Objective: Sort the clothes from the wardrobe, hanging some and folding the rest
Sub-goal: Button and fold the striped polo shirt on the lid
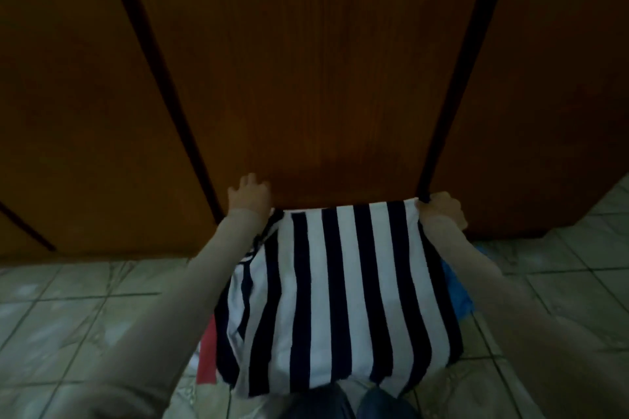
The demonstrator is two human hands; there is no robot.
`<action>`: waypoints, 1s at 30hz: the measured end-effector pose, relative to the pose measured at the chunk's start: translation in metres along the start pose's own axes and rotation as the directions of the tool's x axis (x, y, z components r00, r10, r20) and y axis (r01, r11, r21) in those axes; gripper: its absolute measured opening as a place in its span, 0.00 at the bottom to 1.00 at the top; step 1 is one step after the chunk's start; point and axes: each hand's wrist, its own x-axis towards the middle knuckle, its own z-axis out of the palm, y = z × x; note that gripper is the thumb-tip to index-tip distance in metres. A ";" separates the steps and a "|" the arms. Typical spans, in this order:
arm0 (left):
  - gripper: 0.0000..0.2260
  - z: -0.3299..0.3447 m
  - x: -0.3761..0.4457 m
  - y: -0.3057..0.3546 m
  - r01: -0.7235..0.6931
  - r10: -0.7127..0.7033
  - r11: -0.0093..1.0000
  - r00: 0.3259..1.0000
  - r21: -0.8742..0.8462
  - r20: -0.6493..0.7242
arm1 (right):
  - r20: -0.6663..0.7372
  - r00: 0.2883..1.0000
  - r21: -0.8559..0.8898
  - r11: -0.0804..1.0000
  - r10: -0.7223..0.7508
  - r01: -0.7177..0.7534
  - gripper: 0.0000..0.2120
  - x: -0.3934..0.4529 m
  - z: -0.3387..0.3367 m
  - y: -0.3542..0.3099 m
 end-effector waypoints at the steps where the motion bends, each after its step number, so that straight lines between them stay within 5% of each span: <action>1: 0.17 0.016 -0.006 0.009 -0.026 0.026 1.000 0.999 -0.006 -0.018 | -0.008 1.000 -0.016 1.000 0.023 -0.023 0.12 0.006 0.011 0.004; 7: 0.16 0.121 -0.039 0.043 -0.028 0.047 0.966 0.996 -0.256 0.069 | -0.018 0.997 0.100 0.992 0.077 -0.075 0.15 0.032 0.066 0.019; 12: 0.25 0.161 -0.041 0.045 -0.023 0.080 0.957 0.979 -0.290 0.186 | -0.036 0.997 0.153 0.986 -0.068 0.072 0.19 0.026 0.094 0.016; 15: 0.28 0.176 -0.036 0.039 -0.075 0.120 0.960 0.980 -0.269 0.156 | -0.043 0.958 -0.139 0.952 -0.283 0.274 0.29 0.021 0.114 0.024; 18: 0.34 0.181 -0.030 0.033 -0.130 0.167 0.958 0.977 -0.256 0.131 | 0.147 0.812 -0.381 0.726 -0.564 0.573 0.26 0.007 0.135 0.035; 21: 0.38 0.178 -0.035 0.026 -0.132 0.168 0.952 0.980 -0.277 0.107 | 0.413 0.749 -0.487 0.569 -0.518 0.663 0.39 -0.010 0.155 0.043; 26: 0.39 0.180 -0.075 0.002 0.100 -0.082 0.959 0.993 -0.266 0.081 | 0.377 0.812 -0.526 0.620 -0.445 0.583 0.48 -0.014 0.166 0.046; 30: 0.45 0.185 -0.087 -0.007 0.103 -0.089 0.945 0.994 -0.310 0.058 | 0.340 0.825 -0.518 0.642 -0.451 0.565 0.48 -0.018 0.167 0.052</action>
